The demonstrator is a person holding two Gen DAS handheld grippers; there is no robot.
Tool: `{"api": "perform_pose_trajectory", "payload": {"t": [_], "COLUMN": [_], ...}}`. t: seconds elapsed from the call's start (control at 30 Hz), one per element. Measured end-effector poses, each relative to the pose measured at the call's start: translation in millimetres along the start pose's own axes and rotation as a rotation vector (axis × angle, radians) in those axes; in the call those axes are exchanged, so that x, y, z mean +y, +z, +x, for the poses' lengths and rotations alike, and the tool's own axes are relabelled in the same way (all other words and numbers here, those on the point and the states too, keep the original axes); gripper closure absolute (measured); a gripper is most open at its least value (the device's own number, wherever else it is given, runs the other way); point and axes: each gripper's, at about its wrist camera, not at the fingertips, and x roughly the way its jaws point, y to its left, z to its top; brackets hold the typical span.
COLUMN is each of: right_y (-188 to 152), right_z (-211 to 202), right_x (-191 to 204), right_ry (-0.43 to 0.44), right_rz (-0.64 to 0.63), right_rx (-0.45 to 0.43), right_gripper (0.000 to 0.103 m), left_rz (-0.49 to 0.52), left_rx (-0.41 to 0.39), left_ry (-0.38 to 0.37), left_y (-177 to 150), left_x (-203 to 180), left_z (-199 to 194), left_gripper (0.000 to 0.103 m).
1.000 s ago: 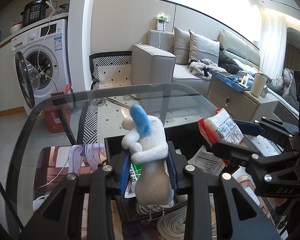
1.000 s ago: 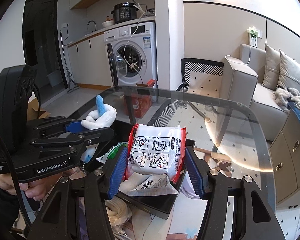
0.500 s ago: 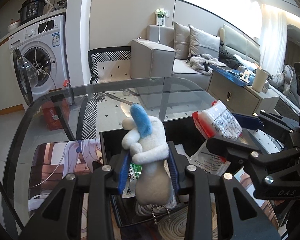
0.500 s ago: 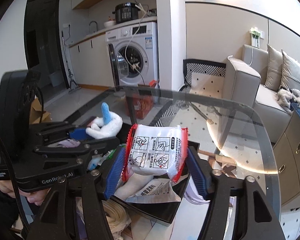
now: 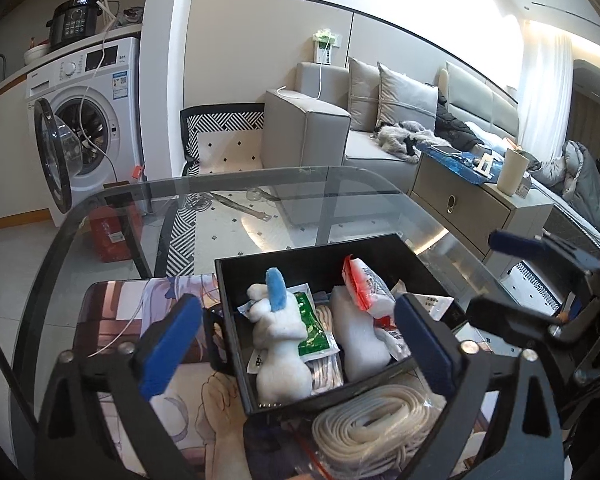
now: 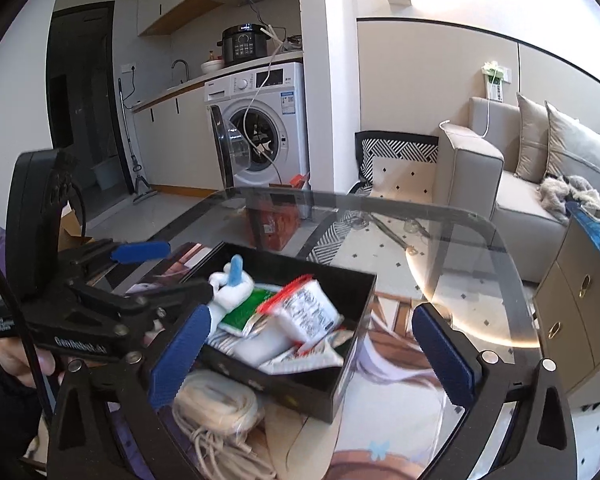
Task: Organize soft objects
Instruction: 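Release the plush toy into the box with the left tool while the right tool drops the packet, then withdraw both tools from the box toward the bag of rope and coiled cable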
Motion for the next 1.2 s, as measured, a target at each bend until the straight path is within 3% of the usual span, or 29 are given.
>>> {"api": "perform_pose_trajectory", "payload": {"t": [0.27, 0.7, 1.2], "right_y": [-28.0, -73.3, -84.4], "right_z": [-17.8, -24.5, -6.9], "right_x": [11.9, 15.9, 31.8], "right_ry": [0.007, 0.002, 0.03], "right_rz": [0.002, 0.102, 0.081], "right_rx": [0.047, 0.144, 0.226], "right_gripper": [0.001, 0.001, 0.001], "left_rz": [0.019, 0.003, -0.01], "left_rx": [-0.039, -0.007, 0.033], "left_ry": [0.012, 0.063, 0.079], "left_y": [-7.4, -31.7, -53.9], "left_x": [0.2, 3.5, 9.5], "left_z": [-27.9, -44.9, -47.0], "left_gripper": [0.0, 0.0, 0.0]}}
